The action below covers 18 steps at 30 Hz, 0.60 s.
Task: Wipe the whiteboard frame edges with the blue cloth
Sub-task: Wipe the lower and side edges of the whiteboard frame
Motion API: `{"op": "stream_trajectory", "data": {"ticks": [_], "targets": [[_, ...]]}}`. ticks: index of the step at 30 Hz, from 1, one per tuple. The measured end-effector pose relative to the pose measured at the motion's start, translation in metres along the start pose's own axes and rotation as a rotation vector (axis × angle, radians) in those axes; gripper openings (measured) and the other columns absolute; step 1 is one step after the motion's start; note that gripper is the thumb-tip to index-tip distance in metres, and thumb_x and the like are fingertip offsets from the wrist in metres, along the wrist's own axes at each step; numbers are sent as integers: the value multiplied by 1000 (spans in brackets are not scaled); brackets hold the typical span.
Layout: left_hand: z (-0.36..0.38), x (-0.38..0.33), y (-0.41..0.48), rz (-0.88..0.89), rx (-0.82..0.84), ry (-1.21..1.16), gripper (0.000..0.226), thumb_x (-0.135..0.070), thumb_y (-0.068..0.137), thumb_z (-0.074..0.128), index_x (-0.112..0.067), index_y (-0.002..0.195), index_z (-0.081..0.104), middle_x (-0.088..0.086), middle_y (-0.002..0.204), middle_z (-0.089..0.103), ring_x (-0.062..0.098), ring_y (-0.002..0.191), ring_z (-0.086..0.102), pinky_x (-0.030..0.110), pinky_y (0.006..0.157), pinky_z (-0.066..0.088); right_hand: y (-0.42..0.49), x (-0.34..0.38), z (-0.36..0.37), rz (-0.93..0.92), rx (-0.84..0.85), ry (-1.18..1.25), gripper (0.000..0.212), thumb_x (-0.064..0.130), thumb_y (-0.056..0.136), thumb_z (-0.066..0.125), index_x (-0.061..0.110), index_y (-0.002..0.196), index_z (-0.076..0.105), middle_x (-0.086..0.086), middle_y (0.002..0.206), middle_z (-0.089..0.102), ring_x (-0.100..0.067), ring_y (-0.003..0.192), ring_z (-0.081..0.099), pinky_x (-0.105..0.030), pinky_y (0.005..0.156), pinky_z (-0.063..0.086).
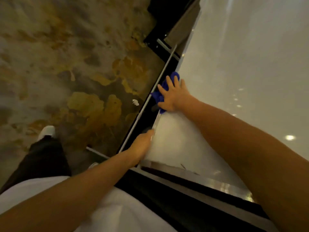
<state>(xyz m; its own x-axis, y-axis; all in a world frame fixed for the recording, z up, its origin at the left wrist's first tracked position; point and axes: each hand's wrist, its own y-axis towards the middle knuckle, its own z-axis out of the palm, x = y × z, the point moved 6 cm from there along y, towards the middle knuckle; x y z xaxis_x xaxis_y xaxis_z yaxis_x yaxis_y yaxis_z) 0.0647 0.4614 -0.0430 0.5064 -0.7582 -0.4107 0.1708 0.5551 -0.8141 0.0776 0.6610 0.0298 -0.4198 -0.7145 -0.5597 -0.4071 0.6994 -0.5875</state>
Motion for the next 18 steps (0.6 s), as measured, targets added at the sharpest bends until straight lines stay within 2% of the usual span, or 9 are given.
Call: {"op": "stream_trajectory", "data": {"ticks": [2,3,5,6,8,10,12,14,18], "targets": [[4,12,-7,82,-13,146,41,-53,93,47,-16,101,64,6,111,62,23,95,58,39,91,44,-8,27,10,-77,106,0,86,74,89,23,23,157,10,-15,165,2,-45,148,-5,-57,119,4],[8,17,-11,124,2,222,53,-57,90,49,-13,116,61,7,123,59,23,103,56,40,94,44,-17,48,15,-169,153,-33,82,70,92,23,20,156,16,-16,164,10,-45,148,2,-56,119,9],[16,28,-22,196,41,374,87,-69,80,52,-8,141,42,11,141,48,27,120,52,41,100,43,-49,104,27,-503,232,-72,60,50,101,29,16,150,33,-18,153,34,-41,140,29,-49,113,27],[19,31,-28,215,48,449,96,-73,77,52,-10,147,34,13,147,42,30,126,48,41,104,42,-70,127,31,-681,279,-65,48,37,104,35,14,146,41,-17,146,44,-38,133,40,-44,108,33],[23,43,-37,238,14,494,96,-75,78,51,-12,148,32,17,149,38,34,129,46,42,107,41,-94,148,39,-829,371,28,42,31,106,35,10,138,51,-17,139,53,-34,125,49,-40,103,35],[24,48,-43,273,-23,429,94,-77,74,54,-11,140,42,16,139,50,31,121,53,43,104,45,-82,134,35,-757,337,-31,48,36,107,27,7,134,55,-18,136,56,-34,122,52,-41,103,35],[24,46,-43,273,-71,348,109,-85,61,54,-10,140,44,12,139,51,30,123,53,45,105,44,-49,98,23,-603,199,-221,48,38,106,27,11,133,56,-15,138,54,-34,125,49,-44,104,37],[27,40,-38,224,-137,367,125,-93,51,45,-9,145,35,13,146,44,33,128,48,48,108,41,-24,60,15,-499,145,-439,43,37,106,29,19,141,47,-11,149,41,-39,136,34,-54,108,33],[40,31,-28,123,-207,494,136,-101,49,28,-16,154,13,16,159,21,39,142,28,49,112,29,-41,73,41,-725,232,-556,48,36,106,26,37,154,18,-2,166,5,-38,149,1,-67,114,12]]}}
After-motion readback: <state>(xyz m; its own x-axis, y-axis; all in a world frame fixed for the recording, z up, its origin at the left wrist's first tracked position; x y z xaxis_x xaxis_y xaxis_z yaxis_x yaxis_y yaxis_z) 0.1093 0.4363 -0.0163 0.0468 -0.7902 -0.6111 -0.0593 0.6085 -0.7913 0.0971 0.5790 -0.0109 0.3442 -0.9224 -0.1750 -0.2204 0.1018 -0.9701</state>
